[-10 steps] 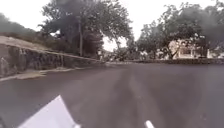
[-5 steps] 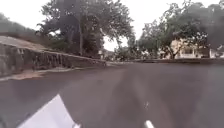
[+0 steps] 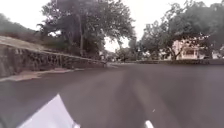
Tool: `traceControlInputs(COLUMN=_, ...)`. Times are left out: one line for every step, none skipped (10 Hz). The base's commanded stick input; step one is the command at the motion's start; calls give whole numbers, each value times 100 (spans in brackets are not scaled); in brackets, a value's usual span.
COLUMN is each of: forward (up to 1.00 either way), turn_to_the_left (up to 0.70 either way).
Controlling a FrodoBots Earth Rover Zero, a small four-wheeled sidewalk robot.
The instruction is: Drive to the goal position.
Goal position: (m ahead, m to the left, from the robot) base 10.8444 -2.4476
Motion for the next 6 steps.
traceControlInputs(forward=50, turn_to_the_left=0)
traceControlInputs(forward=50, turn_to_the_left=0)
traceControlInputs(forward=50, turn_to_the_left=0)
traceControlInputs(forward=50, turn_to_the_left=0)
traceControlInputs(forward=50, turn_to_the_left=0)
traceControlInputs(forward=50, turn_to_the_left=0)
